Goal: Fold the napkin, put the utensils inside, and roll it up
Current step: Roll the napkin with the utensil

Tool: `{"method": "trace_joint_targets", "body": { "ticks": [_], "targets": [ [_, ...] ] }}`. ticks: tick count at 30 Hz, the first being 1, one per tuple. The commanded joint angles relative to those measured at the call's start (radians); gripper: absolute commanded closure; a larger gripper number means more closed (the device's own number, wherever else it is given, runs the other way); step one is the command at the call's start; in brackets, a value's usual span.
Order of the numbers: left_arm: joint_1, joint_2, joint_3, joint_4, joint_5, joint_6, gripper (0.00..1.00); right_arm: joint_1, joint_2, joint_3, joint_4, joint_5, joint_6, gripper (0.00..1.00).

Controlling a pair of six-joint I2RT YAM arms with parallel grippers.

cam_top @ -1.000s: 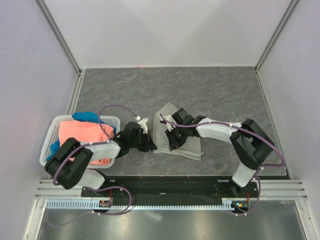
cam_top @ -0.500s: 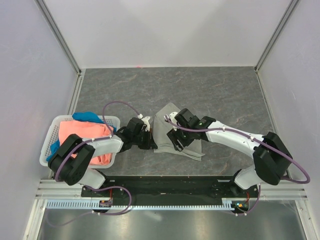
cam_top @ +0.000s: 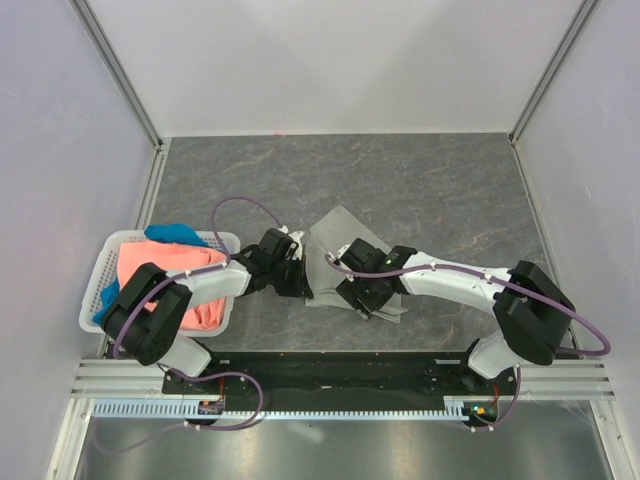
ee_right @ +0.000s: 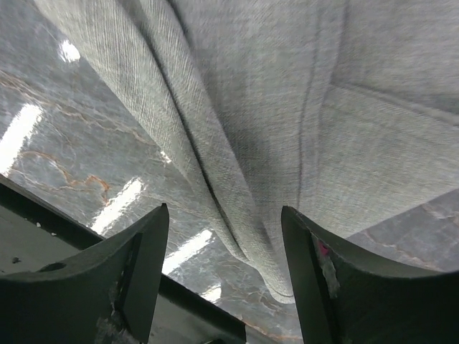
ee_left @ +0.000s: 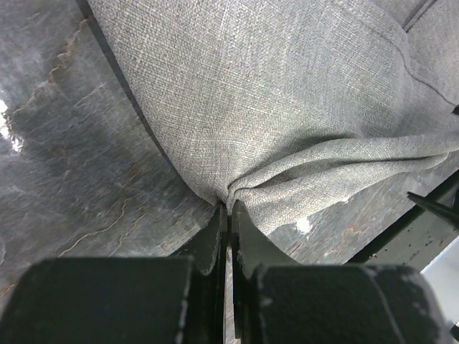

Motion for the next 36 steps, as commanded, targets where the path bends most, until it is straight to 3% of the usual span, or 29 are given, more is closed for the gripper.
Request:
{"method": "trace_joint_targets", "body": {
  "ticks": [1,12,21,27,36],
  "targets": [
    [0.016,0.023,0.024,-0.112,-0.042,0.057,0.98,0.039,0.051,0.032,-0.053,0.066,0.049,0.29],
    [0.029,0.036,0.052,-0.144,-0.025,0.078,0.98,0.169,0.019,0.061,-0.074,0.339,0.113,0.28],
    [0.032,0.037,0.059,-0.154,-0.023,0.081,0.98,0.241,0.057,0.062,-0.083,0.365,0.109,0.32],
    [0.033,0.039,0.070,-0.164,-0.020,0.086,0.98,0.243,0.157,0.090,-0.106,0.376,0.112,0.44],
    [0.036,0.036,0.074,-0.168,-0.006,0.092,0.98,0.244,0.237,0.113,-0.129,0.341,0.074,0.75]
  ]
}}
